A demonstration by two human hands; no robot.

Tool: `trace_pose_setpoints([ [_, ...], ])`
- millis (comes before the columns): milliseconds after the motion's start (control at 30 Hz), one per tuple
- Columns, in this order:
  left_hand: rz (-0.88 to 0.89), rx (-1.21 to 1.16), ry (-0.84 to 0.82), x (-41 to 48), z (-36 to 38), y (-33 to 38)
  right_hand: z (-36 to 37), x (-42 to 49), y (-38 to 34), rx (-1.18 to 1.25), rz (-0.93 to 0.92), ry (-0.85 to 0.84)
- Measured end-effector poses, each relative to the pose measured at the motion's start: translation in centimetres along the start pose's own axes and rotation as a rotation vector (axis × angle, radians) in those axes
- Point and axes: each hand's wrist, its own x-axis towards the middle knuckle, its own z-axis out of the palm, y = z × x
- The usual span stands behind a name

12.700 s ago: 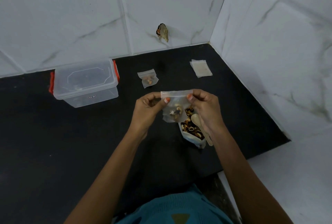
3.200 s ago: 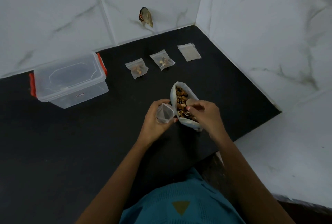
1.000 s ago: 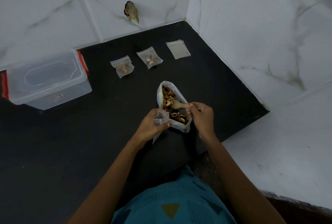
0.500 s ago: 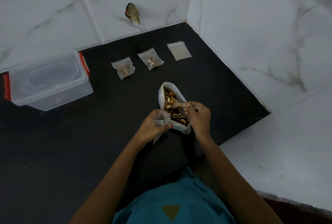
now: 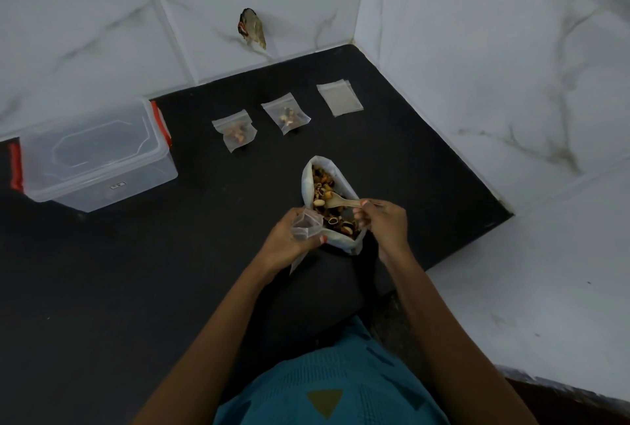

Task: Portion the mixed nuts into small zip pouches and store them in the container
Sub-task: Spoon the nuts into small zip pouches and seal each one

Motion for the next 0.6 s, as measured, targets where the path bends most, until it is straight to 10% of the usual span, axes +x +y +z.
trace_pose_setpoints([
  [600, -0.028, 0.012, -0.004, 0.4, 0.1, -0.4, 0.2, 0.1, -0.1, -0.082, -0.055, -0.018],
])
